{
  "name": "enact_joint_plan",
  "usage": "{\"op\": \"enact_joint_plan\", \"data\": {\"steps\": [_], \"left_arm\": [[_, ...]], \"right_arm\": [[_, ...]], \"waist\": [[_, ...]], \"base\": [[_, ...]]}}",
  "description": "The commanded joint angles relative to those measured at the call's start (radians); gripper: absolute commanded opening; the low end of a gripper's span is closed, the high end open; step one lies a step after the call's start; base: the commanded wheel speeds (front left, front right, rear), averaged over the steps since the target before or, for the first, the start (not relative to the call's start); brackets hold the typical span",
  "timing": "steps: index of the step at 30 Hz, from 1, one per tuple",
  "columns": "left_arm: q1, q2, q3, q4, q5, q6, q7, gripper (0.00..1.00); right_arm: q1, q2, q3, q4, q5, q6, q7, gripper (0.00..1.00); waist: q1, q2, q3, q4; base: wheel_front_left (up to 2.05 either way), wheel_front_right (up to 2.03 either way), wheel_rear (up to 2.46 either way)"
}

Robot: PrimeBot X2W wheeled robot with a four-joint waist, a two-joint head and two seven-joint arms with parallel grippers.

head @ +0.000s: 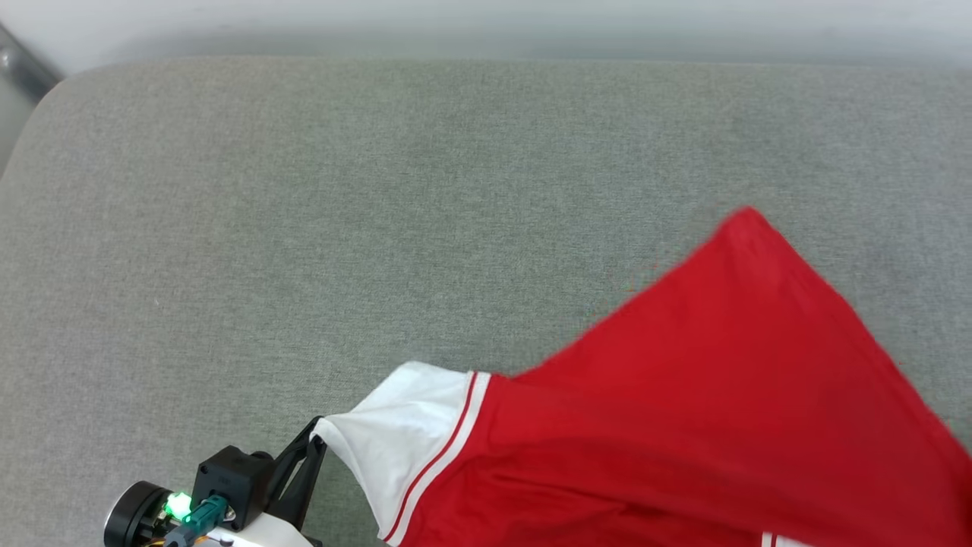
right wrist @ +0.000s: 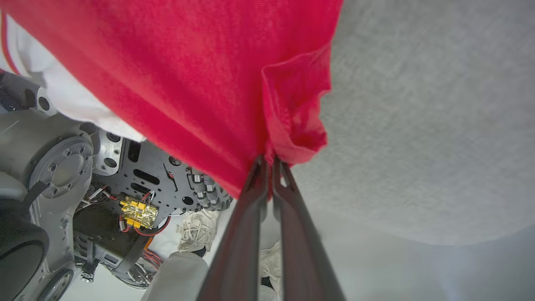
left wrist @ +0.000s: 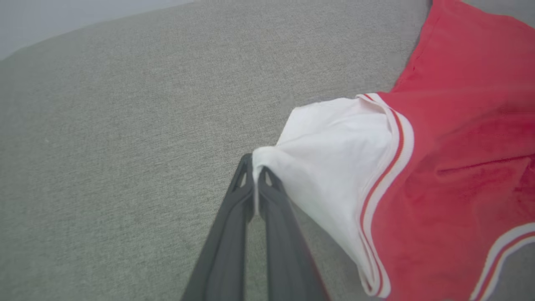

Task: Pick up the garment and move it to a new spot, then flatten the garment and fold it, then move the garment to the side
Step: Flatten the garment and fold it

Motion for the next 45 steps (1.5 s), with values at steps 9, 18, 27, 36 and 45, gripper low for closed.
{"op": "enact_joint_plan", "data": {"steps": [9, 18, 27, 36, 45], "left_arm": [[0.017, 0.013, 0.007, 0.009, -0.015, 0.0, -0.006, 0.0], [0.015, 0.012, 0.001, 0.001, -0.013, 0.002, 0.0, 0.0], [-0.029, -0.012, -0.008, -0.004, 0.012, -0.008, 0.007, 0.0], [-0.088, -0.052, -0.022, 0.013, 0.043, -0.029, 0.013, 0.0], [-0.133, -0.096, -0.024, 0.033, 0.058, -0.046, -0.001, 0.0]], "right_arm": [[0.255, 0.09, -0.033, 0.023, -0.014, -0.001, -0.151, 0.0], [0.126, 0.083, -0.256, -0.035, -0.041, -0.001, -0.201, 1.0], [-0.086, 0.015, -0.334, -0.176, -0.063, -0.001, -0.046, 1.0], [-0.395, 0.112, -0.143, -0.181, -0.142, -0.001, 0.198, 1.0], [-0.652, 0.286, 0.077, -0.009, -0.247, -0.001, 0.309, 1.0]], "waist": [[0.0001, 0.0, -0.006, -0.015], [0.0001, 0.0, -0.014, -0.011], [0.0001, 0.0, 0.043, 0.041], [0.0001, 0.0, 0.111, 0.092], [0.0001, 0.0, 0.176, 0.139]], "base": [[0.0, 0.0, 0.0], [0.0, 0.0, 0.0], [0.0, 0.0, 0.0], [0.0, 0.0, 0.0], [0.0, 0.0, 0.0]]}}
